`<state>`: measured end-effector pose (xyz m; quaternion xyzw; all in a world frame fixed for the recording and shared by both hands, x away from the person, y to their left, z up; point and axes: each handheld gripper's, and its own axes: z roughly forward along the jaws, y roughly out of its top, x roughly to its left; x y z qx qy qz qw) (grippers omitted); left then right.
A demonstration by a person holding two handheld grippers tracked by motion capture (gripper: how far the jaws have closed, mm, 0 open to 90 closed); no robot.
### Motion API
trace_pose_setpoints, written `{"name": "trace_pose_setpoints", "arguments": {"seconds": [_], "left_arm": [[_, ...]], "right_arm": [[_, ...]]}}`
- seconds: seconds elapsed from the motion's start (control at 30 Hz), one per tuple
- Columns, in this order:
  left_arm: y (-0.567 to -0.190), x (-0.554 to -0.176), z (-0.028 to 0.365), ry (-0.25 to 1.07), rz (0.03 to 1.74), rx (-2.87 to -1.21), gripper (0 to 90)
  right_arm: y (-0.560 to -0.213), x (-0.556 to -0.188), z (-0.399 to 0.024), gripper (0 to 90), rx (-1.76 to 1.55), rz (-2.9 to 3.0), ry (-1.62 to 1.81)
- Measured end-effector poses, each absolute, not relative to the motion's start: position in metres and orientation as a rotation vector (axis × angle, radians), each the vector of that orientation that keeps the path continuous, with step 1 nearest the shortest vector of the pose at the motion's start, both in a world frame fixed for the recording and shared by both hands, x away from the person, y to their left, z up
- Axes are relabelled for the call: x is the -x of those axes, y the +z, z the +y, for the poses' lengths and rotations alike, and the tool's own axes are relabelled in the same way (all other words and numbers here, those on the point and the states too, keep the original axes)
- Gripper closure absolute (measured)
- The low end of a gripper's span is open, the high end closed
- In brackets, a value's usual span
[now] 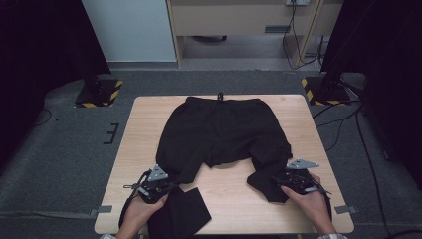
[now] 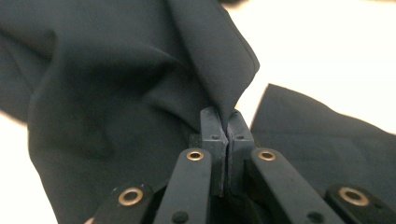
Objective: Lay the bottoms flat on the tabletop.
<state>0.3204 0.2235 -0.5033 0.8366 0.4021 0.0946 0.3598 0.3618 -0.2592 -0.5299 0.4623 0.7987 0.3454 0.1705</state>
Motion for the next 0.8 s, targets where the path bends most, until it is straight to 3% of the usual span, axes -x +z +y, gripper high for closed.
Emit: {"name": "trace_pose_setpoints", "arguments": {"seconds": [0.07, 0.13, 0.17, 0.23, 0.27, 0.3, 0.43, 0.6, 0.8], "left_arm": [[-0.503, -0.316, 0.227, 0.237, 1.031, -2.159, 86.3], [-0.501, -0.315, 0.227, 0.261, 1.03, -2.145, 75.6], [-0.5, -0.316, 0.227, 0.286, 1.036, -2.124, 75.6], [-0.497, -0.32, 0.227, 0.316, 1.039, -2.078, 50.3], [-0.495, -0.322, 0.227, 0.345, 1.037, -2.052, 50.3], [-0.491, -0.331, 0.227, 0.377, 1.046, -1.981, 41.3], [-0.492, -0.354, 0.228, 0.454, 1.092, -1.913, 40.0], [-0.508, -0.382, 0.23, 0.495, 1.186, -1.959, 39.8], [-0.518, -0.383, 0.233, 0.488, 1.243, -2.035, 38.9]], "right_arm": [[-0.53, -0.36, -0.263, 33.9, -1.313, 2.265, 0.969], [-0.529, -0.357, -0.27, 34.0, -1.332, 2.261, 0.959], [-0.528, -0.356, -0.272, 34.1, -1.345, 2.259, 0.955], [-0.523, -0.356, -0.275, 35.3, -1.332, 2.216, 1.001], [-0.523, -0.356, -0.275, 35.3, -1.332, 2.216, 1.001], [-0.518, -0.359, -0.272, 37.4, -1.307, 2.159, 1.046], [-0.515, -0.371, -0.262, 48.1, -1.299, 2.106, 1.091], [-0.533, -0.384, -0.248, 48.2, -1.302, 2.201, 1.006], [-0.533, -0.374, -0.249, 49.0, -1.249, 2.217, 0.984]]}}
